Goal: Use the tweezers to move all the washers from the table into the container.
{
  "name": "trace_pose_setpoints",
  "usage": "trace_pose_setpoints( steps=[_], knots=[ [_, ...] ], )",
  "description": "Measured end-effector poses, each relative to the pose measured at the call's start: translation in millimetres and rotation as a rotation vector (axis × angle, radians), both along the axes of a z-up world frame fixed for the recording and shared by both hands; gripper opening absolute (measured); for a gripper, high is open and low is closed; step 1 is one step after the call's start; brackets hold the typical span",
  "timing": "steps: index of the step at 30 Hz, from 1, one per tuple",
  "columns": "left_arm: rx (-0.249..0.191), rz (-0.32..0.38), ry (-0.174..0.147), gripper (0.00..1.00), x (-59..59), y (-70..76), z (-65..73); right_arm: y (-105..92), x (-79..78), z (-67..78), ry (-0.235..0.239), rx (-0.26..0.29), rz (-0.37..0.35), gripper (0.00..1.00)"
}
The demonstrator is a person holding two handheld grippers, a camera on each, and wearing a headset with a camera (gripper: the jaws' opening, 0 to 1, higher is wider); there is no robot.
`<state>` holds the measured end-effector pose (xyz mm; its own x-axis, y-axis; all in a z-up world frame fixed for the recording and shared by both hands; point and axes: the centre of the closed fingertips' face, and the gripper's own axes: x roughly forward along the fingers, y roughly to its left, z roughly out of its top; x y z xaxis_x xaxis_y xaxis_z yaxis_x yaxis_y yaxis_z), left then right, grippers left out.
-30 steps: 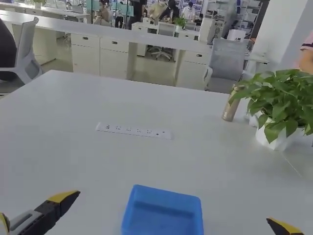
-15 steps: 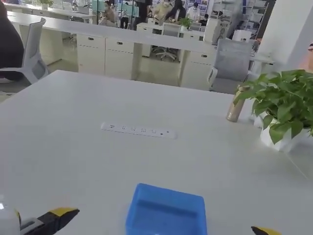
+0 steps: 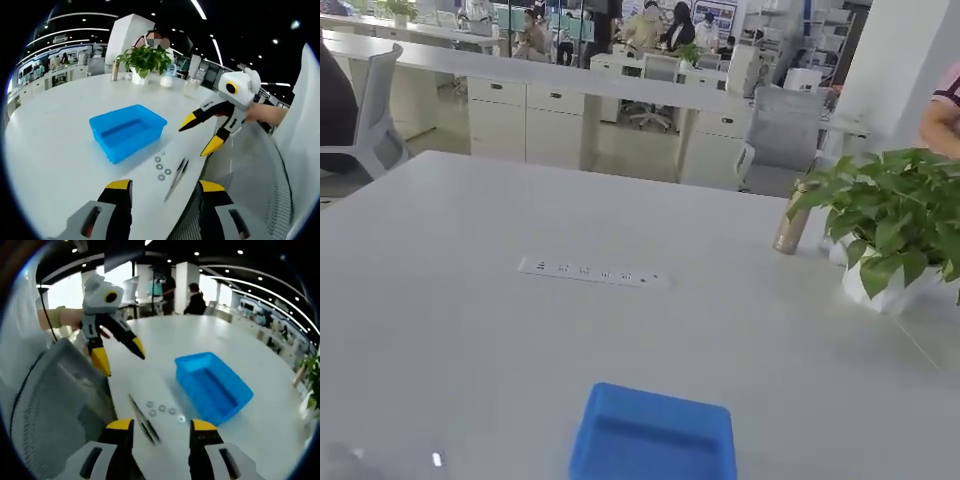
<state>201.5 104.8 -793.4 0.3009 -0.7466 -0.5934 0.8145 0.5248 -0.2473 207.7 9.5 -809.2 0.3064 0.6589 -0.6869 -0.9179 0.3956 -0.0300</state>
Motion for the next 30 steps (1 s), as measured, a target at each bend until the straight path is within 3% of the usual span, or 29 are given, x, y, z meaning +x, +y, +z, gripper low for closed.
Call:
trace_pose_setpoints(
  steps=[7, 11, 13, 20, 26, 30],
  knots=[
    [0.102, -0.111, -0.007, 0.38, -12.3, -5.5, -18.3, 10.0, -4.3, -14.4, 0.03, -0.028, 0.066, 0.33],
    [0.156, -0.144, -0.025, 0.33, -13.0, -6.3, -27.2, 13.1, -10.3, -22.9, 0.043, -0.057, 0.115, 0.3],
    [0.159, -0.151, -0.025, 0.31, -11.9, -7.8, -30.2, 11.8, -12.7, -30.9, 0.048, -0.092, 0.148, 0.3],
    [0.2, -0.18, -0.024, 0.18, -10.4, -10.2, -40.4, 16.9, -12.2, -39.5, 0.064, -0.11, 0.183, 0.24],
    [0.31, -0.274, -0.043, 0.2, -17.7, -7.9, -55.4, 21.7, -14.6, -46.9, 0.077, -0.147, 0.216, 0.23],
    [0.321, -0.285, -0.048, 0.14, -17.3, -11.0, -57.5, 26.2, -14.5, -47.7, 0.072, -0.152, 0.232, 0.21]
  ],
)
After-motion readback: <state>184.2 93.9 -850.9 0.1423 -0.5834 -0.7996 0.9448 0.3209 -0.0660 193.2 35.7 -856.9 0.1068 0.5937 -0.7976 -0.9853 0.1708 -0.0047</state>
